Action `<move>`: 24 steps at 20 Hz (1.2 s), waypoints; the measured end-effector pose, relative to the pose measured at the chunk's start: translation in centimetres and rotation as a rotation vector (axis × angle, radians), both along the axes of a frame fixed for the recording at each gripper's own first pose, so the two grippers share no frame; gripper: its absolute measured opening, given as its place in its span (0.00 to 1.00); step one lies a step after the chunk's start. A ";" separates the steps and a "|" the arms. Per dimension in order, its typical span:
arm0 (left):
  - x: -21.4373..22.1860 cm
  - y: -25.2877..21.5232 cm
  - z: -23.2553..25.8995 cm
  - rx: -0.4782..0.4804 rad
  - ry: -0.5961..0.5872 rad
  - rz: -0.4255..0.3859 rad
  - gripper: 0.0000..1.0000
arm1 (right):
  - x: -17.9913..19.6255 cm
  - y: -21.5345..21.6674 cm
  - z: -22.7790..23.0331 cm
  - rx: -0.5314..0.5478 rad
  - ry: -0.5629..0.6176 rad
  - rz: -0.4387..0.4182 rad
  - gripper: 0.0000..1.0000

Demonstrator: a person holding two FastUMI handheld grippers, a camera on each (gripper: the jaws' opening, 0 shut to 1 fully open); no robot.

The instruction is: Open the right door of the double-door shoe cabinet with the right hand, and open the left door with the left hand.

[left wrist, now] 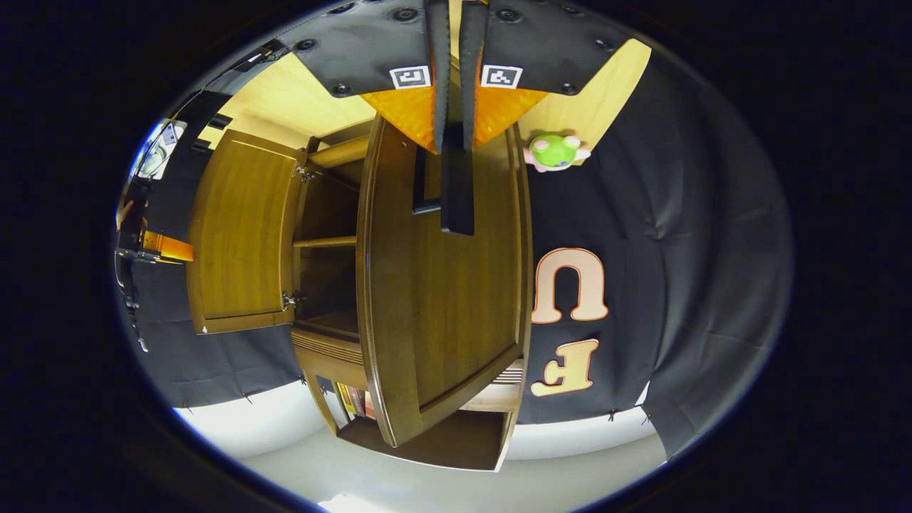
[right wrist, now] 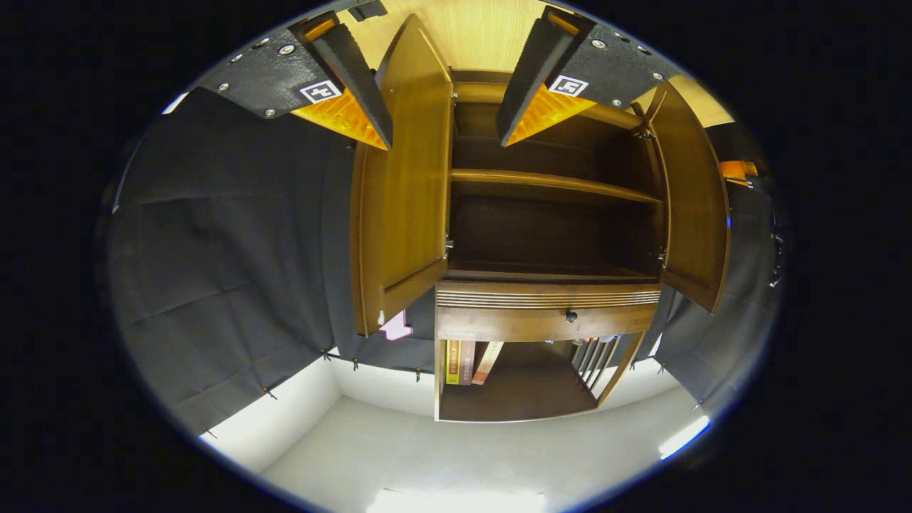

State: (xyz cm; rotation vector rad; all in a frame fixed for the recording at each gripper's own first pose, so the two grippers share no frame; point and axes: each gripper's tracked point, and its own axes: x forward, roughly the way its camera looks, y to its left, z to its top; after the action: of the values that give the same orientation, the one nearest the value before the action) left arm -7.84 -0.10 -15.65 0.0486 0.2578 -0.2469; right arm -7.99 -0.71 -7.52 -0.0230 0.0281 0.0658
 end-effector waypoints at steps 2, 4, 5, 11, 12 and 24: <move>-0.1 0.6 0.1 -0.003 0.001 0.003 0.12 | 0.1 0.7 0.0 -0.001 0.002 0.010 0.90; -0.2 1.1 0.0 0.001 0.000 0.000 0.12 | 0.3 1.4 -0.1 -0.002 0.006 0.019 0.90; -0.2 1.3 0.1 0.007 -0.001 0.000 0.12 | 0.3 1.6 -0.2 -0.005 0.007 0.022 0.90; -0.2 3.0 0.4 -0.002 -0.007 0.024 0.12 | 1.3 3.0 -0.5 0.005 0.012 0.035 1.00; -0.3 3.3 0.4 -0.005 -0.009 0.032 0.12 | 1.4 3.2 -0.6 0.005 0.014 0.034 1.00; -0.3 6.5 0.4 -0.001 -0.015 0.060 0.11 | 3.1 6.2 -2.2 0.030 0.041 0.059 0.90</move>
State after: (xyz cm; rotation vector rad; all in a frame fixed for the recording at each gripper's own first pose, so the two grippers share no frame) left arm -8.16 6.38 -15.20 0.0417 0.2442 -0.1872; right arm -4.88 5.48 -9.69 0.0071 0.0676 0.1260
